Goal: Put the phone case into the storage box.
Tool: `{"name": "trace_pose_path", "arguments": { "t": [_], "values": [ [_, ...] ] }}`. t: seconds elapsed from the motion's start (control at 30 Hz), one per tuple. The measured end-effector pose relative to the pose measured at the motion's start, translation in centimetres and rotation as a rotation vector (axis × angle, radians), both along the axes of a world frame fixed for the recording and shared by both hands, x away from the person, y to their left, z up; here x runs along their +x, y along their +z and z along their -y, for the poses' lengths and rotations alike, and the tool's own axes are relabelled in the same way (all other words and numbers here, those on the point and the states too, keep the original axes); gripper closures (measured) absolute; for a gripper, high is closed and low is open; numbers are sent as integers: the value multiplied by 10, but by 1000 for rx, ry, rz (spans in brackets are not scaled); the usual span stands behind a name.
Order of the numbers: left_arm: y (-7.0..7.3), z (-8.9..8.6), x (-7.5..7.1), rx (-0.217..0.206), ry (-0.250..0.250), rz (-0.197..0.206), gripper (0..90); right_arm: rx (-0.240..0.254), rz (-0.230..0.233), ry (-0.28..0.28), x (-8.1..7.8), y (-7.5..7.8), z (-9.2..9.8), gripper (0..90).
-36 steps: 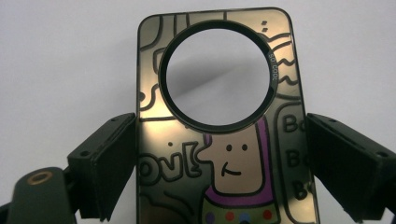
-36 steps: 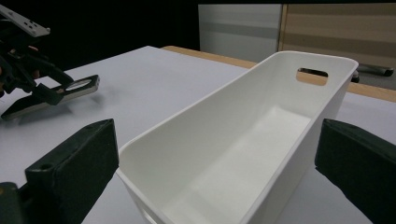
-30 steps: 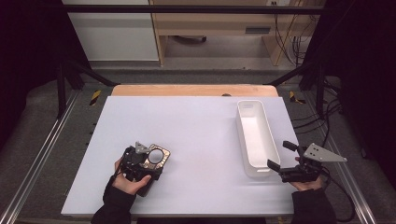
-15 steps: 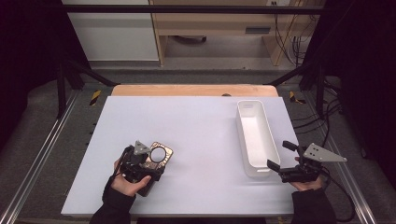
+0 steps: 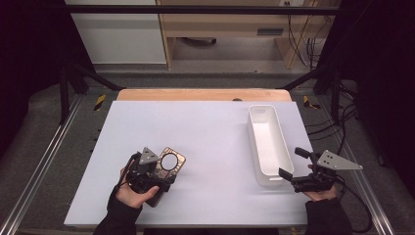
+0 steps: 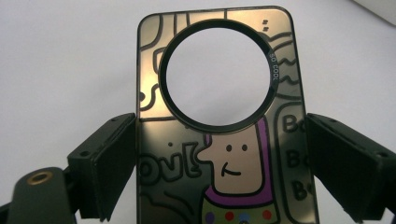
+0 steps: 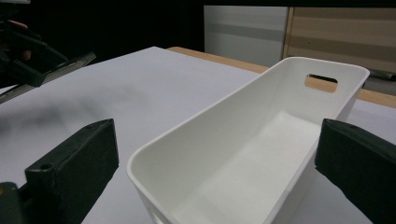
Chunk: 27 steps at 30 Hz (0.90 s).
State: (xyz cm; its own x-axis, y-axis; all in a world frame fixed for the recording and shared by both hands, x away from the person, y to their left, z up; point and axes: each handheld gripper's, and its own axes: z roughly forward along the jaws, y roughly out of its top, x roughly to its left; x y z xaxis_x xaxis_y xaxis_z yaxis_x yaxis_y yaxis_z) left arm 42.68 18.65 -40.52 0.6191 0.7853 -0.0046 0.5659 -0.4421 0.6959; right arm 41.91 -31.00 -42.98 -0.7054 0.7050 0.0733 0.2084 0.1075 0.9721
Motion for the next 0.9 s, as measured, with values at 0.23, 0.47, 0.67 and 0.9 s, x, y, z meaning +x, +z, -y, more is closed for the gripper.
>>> {"name": "trace_pose_path", "arguments": {
  "t": [0.23,0.47,0.67,0.9],
  "values": [
    [4,4,-3,-3,-23,8,112,-6,4,13,-2,3,-4,2],
    [6,6,-5,-12,-50,13,112,-18,8,45,-4,8,-12,2],
    [8,8,-6,-20,-73,12,112,-25,8,74,-5,11,-19,2],
    [10,11,-8,-27,-99,14,112,-31,2,106,-5,12,-26,2]
  ]
}}
